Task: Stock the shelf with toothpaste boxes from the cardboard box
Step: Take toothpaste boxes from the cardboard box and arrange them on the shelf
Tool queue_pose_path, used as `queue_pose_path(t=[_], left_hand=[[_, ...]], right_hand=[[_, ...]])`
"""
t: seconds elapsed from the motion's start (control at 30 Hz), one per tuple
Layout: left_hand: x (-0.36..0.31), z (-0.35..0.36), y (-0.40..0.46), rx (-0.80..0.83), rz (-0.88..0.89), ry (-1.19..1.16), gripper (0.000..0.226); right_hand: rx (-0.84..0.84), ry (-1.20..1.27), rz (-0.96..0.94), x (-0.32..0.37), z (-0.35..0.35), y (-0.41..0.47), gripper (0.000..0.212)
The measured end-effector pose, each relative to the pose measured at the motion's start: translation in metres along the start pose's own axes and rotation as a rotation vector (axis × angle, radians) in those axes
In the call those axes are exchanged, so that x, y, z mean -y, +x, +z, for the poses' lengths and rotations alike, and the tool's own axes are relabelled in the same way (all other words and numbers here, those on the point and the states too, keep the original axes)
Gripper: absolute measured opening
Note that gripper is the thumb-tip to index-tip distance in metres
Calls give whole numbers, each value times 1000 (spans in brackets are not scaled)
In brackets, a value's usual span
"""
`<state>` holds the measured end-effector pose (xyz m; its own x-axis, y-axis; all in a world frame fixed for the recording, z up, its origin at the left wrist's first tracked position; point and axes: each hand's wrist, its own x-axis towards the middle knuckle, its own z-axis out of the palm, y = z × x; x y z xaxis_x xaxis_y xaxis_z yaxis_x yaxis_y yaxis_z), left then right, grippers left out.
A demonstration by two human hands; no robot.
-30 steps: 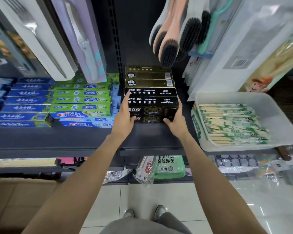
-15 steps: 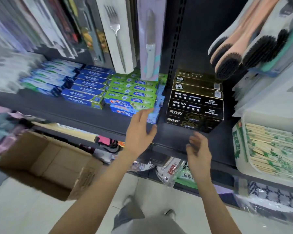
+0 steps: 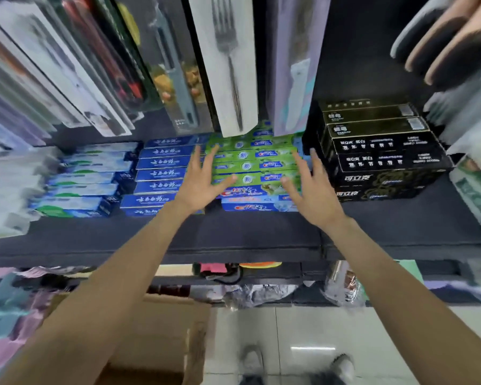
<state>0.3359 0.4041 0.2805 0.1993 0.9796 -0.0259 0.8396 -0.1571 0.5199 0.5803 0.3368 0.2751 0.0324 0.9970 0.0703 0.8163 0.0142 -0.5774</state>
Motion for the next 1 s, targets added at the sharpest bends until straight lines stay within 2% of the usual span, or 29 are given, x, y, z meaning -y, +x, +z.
queue_pose_path(t=[0.13,0.3,0.43,0.6,0.7,0.8,1.0], left_hand=[[7,7,25,123,66,-26,102],[8,13,35,152,104,-134,115],[9,14,37,187,144,-52,124],[5,7,41,217,172,73,120],[6,3,44,238,186,116,115],[10,3,47,251,193,140,121],[-2,9,49,301,241,160,118]], right_hand=[[19,-13,31,5,12,32,63],[-44,118,67,-4,19,47,59],[-68,222,108,-5,22,49,64],[28,175,160,-5,13,58,77],[82,140,155,-7,10,66,77],[51,86,128,-7,17,66,75],[-2,100,151,-10,14,62,73]])
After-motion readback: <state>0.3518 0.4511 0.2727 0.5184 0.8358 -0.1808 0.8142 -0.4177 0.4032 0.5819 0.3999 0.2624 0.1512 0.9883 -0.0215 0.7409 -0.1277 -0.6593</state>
